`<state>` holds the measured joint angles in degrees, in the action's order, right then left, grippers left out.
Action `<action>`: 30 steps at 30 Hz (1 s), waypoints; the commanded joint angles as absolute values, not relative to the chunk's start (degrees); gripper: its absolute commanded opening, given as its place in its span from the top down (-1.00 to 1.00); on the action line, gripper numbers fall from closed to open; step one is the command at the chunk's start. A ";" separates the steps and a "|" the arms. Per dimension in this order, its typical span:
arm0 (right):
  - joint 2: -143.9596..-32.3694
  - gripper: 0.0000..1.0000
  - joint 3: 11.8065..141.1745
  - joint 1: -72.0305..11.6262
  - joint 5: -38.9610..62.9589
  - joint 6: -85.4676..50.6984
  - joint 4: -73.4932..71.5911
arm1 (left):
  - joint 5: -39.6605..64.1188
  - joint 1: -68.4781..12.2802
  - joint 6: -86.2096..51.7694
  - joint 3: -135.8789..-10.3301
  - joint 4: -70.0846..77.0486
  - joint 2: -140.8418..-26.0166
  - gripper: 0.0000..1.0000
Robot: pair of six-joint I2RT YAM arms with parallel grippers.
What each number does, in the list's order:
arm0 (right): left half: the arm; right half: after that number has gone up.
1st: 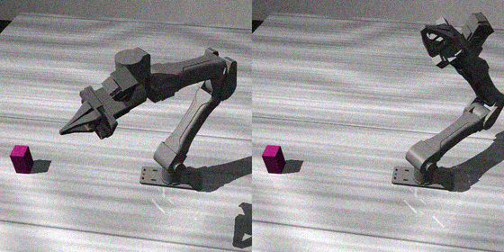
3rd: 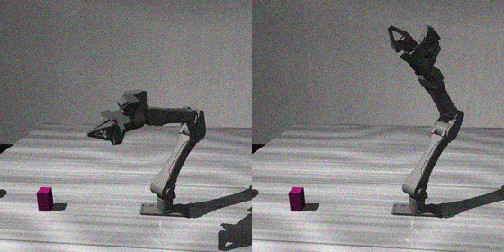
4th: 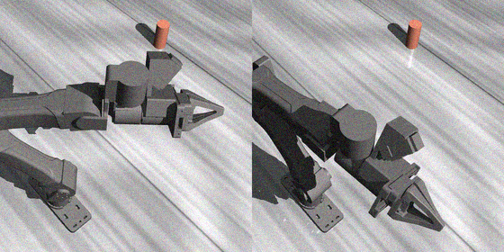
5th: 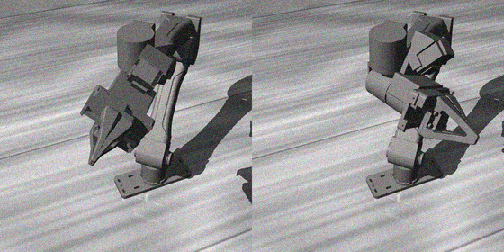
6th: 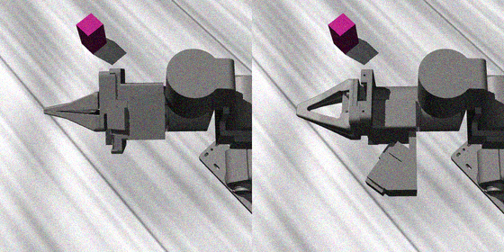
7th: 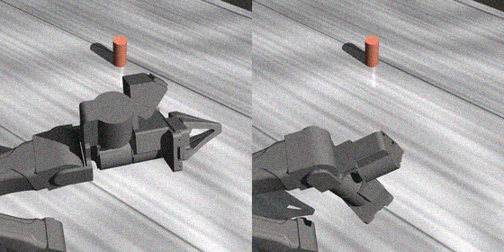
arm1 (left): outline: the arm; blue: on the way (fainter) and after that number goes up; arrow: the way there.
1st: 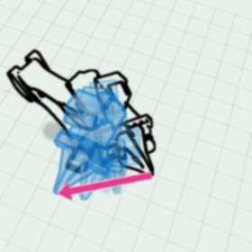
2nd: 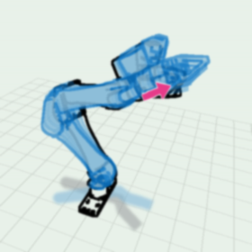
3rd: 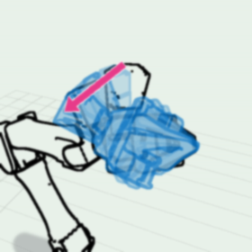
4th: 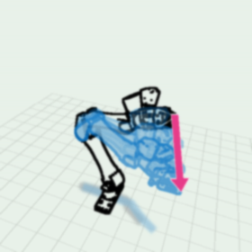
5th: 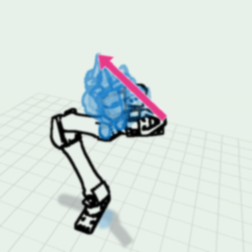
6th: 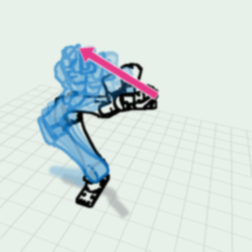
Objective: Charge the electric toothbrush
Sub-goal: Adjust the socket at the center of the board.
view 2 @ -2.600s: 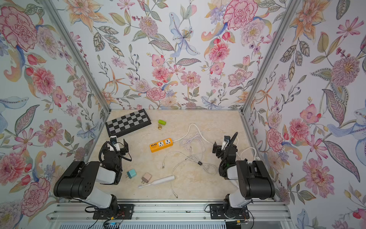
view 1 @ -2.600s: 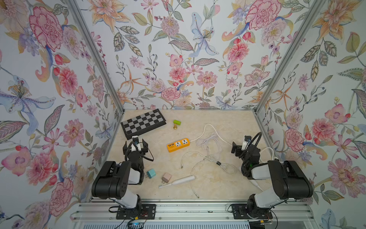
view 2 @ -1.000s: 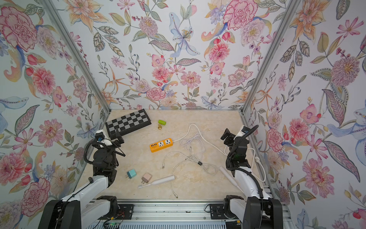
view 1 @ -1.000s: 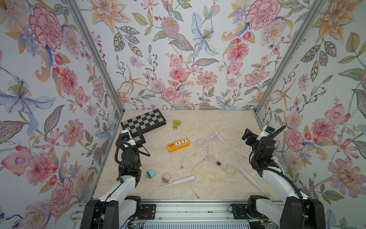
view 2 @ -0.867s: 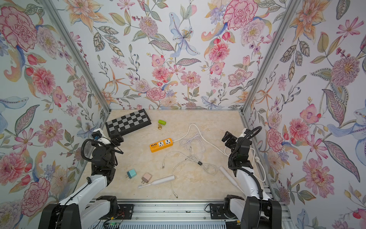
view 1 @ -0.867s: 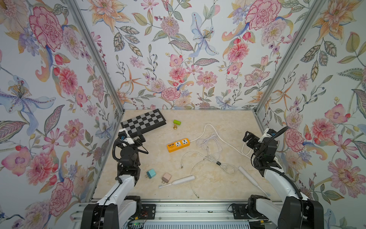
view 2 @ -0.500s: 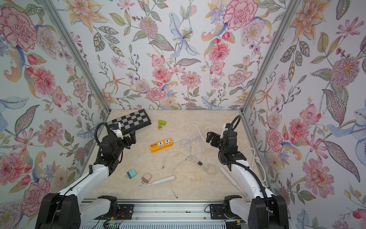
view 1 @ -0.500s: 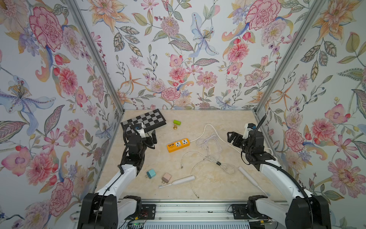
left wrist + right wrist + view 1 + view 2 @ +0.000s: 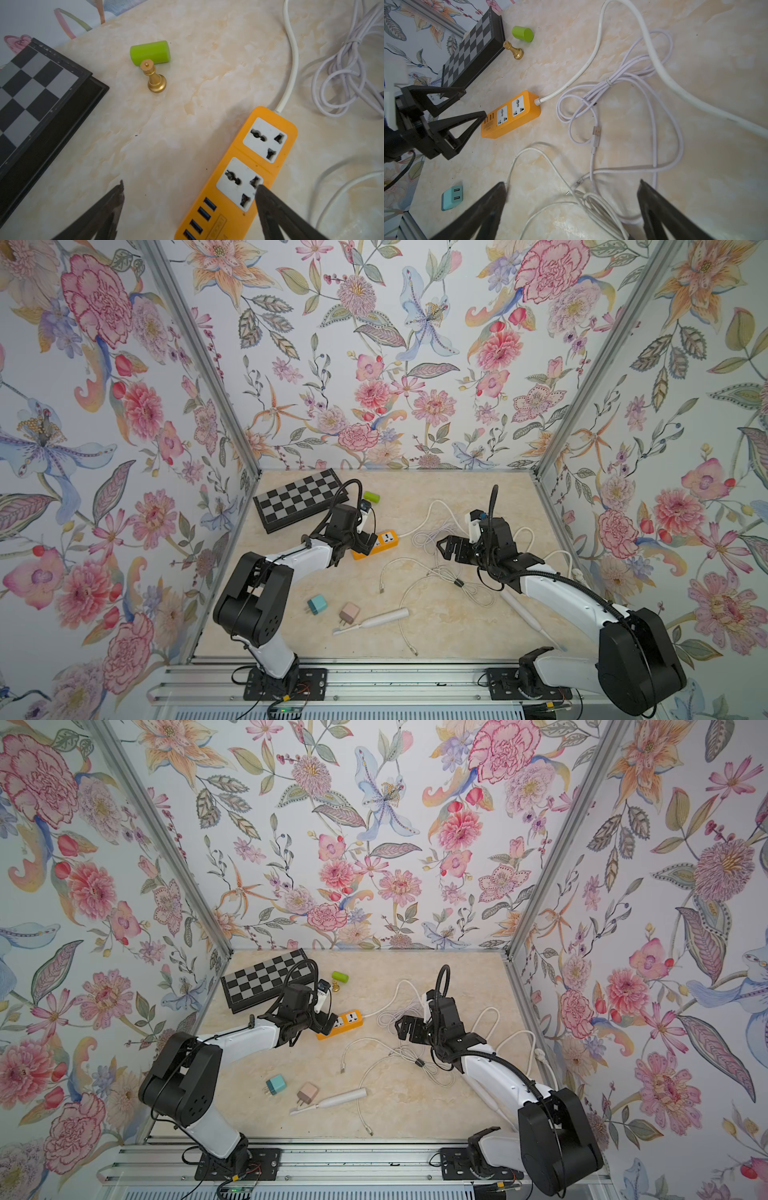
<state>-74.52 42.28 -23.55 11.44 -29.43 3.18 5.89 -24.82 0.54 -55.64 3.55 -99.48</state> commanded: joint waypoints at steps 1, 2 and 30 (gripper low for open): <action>-75.64 -0.99 44.68 -23.88 12.33 -30.01 3.23 | 8.82 -25.91 7.37 -61.92 -4.04 -104.51 -0.95; -75.91 -0.99 44.92 -23.87 12.46 -29.75 3.27 | 9.87 -25.95 9.23 -63.36 -4.74 -105.80 -0.92; -78.52 -0.99 45.89 -23.72 13.53 -30.06 3.16 | 27.04 -26.08 10.82 -73.12 -10.23 -108.95 -0.79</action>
